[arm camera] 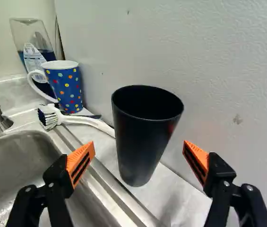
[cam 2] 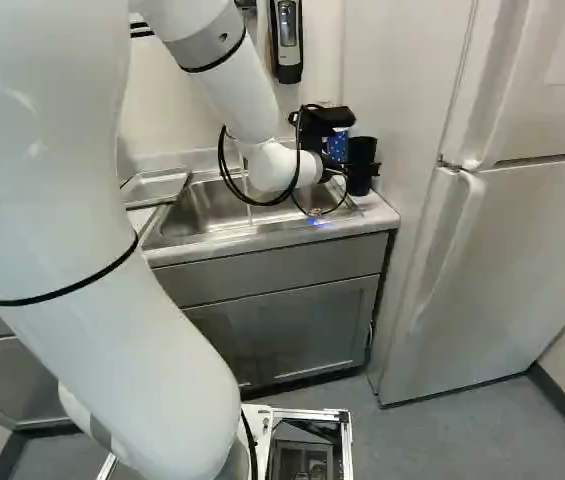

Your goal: Rinse the cup and place it in the tray

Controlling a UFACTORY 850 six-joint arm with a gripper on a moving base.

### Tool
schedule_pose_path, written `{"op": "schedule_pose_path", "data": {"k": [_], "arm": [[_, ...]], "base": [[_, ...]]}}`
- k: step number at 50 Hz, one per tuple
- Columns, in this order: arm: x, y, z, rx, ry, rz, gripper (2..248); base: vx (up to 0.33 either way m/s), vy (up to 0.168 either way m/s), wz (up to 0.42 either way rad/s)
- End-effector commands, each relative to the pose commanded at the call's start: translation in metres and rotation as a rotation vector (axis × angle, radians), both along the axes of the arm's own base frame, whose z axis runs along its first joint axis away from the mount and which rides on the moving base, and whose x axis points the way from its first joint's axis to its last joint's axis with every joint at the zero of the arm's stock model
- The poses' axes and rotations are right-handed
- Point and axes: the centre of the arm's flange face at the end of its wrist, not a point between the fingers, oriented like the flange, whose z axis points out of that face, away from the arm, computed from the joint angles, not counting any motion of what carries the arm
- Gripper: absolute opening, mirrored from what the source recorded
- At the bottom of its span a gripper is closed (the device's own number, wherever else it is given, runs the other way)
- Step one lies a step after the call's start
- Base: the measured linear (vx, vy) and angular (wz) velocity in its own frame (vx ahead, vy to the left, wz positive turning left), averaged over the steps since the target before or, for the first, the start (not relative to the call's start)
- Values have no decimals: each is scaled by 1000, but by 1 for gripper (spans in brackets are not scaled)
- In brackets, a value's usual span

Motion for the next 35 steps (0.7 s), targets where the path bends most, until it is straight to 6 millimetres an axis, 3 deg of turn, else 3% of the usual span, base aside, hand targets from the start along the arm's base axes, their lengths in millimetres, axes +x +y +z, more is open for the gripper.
{"op": "schedule_pose_path", "data": {"k": [26,27,31,32,35], "arm": [[6,-6,0,0,-1,-8,246],[6,-6,0,0,-1,-8,214],[6,-6,0,0,-1,-8,214],[6,-6,0,0,-1,-8,176],[6,-6,0,0,-1,-8,176]], "base": [[0,0,0],[0,0,0],[0,0,0],[0,0,0],[0,0,0]]}}
